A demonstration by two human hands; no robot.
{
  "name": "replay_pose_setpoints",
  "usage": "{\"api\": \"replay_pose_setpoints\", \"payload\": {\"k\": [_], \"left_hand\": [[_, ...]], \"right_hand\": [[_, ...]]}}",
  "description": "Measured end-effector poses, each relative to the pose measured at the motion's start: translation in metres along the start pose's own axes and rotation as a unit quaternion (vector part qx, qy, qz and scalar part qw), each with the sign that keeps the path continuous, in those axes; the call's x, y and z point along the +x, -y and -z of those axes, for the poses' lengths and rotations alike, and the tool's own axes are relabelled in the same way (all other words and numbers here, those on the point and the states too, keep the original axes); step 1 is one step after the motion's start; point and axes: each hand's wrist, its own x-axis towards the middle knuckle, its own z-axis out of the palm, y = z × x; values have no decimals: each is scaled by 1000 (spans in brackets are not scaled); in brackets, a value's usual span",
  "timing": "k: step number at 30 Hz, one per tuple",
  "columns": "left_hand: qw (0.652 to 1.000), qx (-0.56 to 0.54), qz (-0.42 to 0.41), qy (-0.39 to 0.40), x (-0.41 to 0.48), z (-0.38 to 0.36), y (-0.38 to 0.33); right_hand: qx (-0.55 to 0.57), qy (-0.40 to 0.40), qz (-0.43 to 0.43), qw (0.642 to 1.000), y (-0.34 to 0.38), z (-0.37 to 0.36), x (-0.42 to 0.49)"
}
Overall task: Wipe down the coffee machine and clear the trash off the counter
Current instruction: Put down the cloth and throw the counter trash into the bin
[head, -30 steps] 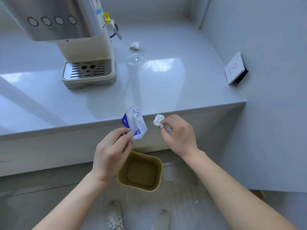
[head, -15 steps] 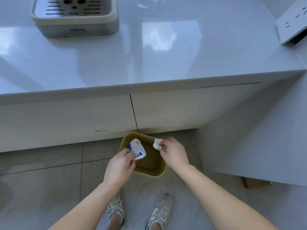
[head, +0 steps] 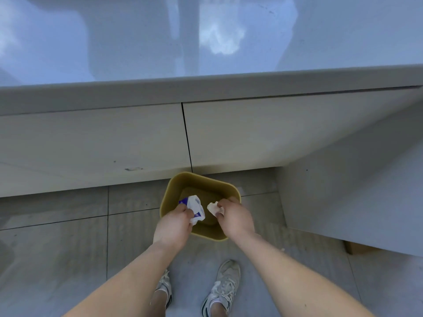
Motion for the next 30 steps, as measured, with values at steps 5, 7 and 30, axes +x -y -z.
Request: {"api": "replay_pose_setpoints", "payload": {"k": [5, 7, 30], "left_hand": [[1000, -8, -2, -21, -1, -3, 6], [1000, -1, -9, -20, 0, 0, 10], [991, 80, -45, -96, -61, 165, -40]], "right_hand": [[18, -8, 8, 1000, -1, -7, 5], [20, -9, 18, 1000, -4, -8, 5], [-35, -79, 96, 992, 38, 146, -66]]}}
